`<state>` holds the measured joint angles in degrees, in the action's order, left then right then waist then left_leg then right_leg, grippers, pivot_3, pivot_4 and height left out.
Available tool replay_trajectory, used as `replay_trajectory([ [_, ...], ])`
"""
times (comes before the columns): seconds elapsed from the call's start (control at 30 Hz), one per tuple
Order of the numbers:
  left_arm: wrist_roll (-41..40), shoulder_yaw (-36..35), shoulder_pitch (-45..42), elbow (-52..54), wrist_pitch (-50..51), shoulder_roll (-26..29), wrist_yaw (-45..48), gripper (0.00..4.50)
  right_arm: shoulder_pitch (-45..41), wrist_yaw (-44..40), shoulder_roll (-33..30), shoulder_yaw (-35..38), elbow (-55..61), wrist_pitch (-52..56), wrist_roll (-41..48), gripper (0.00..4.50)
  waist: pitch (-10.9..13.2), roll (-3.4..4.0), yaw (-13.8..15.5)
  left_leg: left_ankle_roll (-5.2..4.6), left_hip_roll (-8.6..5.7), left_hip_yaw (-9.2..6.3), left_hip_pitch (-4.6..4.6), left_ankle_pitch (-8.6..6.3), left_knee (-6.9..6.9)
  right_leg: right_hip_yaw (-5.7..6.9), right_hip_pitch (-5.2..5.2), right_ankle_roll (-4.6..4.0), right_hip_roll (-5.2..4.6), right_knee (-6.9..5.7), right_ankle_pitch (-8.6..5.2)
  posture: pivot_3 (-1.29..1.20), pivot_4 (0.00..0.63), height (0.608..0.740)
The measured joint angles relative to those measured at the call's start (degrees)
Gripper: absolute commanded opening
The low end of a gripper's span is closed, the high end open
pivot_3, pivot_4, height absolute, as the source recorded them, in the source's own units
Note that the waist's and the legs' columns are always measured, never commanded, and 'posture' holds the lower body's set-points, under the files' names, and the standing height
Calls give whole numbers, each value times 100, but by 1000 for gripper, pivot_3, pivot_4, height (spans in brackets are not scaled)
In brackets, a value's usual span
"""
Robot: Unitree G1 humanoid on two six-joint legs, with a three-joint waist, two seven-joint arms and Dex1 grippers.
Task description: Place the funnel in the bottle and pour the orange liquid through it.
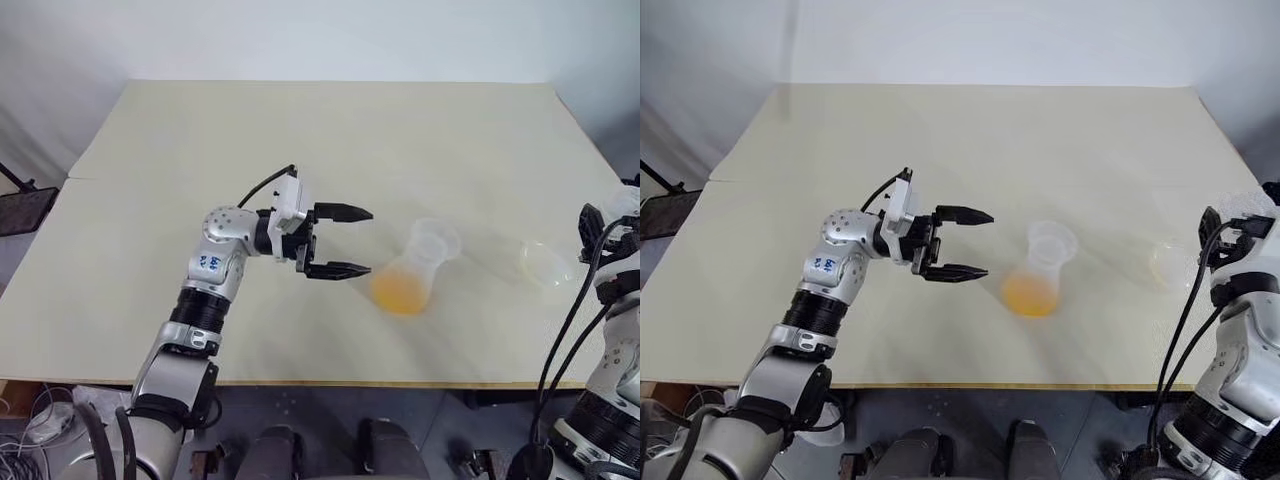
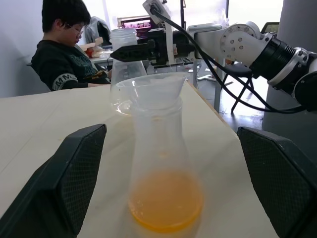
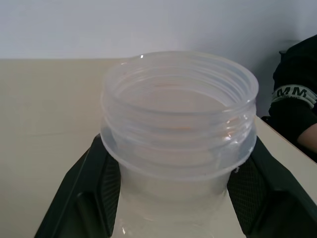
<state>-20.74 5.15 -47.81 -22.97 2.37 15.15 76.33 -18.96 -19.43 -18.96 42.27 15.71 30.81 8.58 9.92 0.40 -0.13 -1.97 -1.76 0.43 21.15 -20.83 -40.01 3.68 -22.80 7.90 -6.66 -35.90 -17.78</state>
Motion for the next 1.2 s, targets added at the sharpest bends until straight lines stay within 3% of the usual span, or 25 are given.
replay_trajectory([
  [0.1,0,1,64,78,43,9,-50,4500,40,83,-102,-109,-141,-96,156,2481,0,0,0,0,0,0,0,0,0,-1,0,0,-1,0,0,0,150,740],
  [0.3,0,10,158,130,78,9,-125,4500,254,198,-187,-208,-297,-191,376,4438,0,0,27,-1,-4,-2,4,0,-3,-3,0,0,-5,2,0,0,150,740],
  [0.53,-4,31,200,193,78,-6,-144,4500,500,329,-513,-224,-126,-66,594,4438,0,0,18,-1,-2,0,3,0,-2,-4,0,0,-4,3,0,0,150,740],
  [0.83,-120,-73,306,193,214,-44,-340,4500,589,376,-1302,-235,1007,696,1140,4438,0,0,39,-1,-1,-2,4,0,-3,-4,1,0,-5,7,0,0,150,740],
  [1.07,-159,-206,311,329,713,67,-756,4500,538,-191,-2099,-99,1727,1444,2287,4438,1,-2,44,-1,1,-4,6,0,-2,-6,3,0,-5,13,0,0,150,740],
  [1.2,-389,-503,367,489,1022,195,-955,4500,1455,-1094,-2318,386,2354,1764,3495,4438,2,-4,134,0,6,-22,8,-1,2,-20,15,0,-4,27,0,0,150,740],
])
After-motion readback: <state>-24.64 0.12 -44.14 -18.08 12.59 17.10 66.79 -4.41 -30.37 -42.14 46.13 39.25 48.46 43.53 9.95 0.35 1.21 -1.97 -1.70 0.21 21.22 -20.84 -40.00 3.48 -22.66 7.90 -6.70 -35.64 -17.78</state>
